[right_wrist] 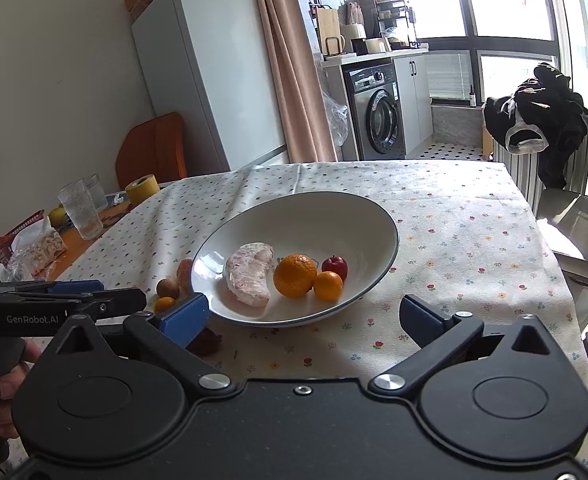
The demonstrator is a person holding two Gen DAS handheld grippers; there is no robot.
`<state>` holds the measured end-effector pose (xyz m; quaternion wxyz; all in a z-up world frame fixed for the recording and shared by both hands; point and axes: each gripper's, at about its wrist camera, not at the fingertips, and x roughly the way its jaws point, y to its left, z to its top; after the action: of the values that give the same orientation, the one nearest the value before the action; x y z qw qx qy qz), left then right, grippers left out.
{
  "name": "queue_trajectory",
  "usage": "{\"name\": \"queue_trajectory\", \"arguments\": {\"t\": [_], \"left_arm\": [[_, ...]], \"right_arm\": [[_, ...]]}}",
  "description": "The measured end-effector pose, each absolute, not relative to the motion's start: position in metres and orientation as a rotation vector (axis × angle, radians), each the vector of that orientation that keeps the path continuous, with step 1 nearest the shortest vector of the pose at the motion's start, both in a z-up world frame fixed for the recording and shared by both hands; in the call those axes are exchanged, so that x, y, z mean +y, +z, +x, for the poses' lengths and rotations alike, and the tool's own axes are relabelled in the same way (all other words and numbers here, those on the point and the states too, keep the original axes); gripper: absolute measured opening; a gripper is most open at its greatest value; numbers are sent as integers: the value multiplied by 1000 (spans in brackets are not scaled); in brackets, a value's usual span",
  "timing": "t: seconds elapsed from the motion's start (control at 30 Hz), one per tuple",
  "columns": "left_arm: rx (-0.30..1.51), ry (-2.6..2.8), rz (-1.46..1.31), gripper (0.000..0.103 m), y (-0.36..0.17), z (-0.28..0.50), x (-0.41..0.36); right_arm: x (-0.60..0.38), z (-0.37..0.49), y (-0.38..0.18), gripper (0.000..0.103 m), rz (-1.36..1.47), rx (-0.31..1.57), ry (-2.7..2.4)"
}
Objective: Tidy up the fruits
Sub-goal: 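Withdraw both tools from the bowl back over the remaining fruit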
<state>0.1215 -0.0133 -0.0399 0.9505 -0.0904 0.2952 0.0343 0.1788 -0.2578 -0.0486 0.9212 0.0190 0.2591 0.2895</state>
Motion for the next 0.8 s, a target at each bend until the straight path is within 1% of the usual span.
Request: {"name": "queue_trajectory", "arguments": {"t": [0.17,0.43,0.8], "left_arm": [[575,79,-229,85,-40,109,-1],[534,50,-232,93,-36,90,4],[496,16,-220,98,-30,76,6]], "right_arm": [[-253,171,-46,103,30,537,616],[-251,158,-42,103,63,509,572],[-244,145,-43,103,56,535,544]]}}
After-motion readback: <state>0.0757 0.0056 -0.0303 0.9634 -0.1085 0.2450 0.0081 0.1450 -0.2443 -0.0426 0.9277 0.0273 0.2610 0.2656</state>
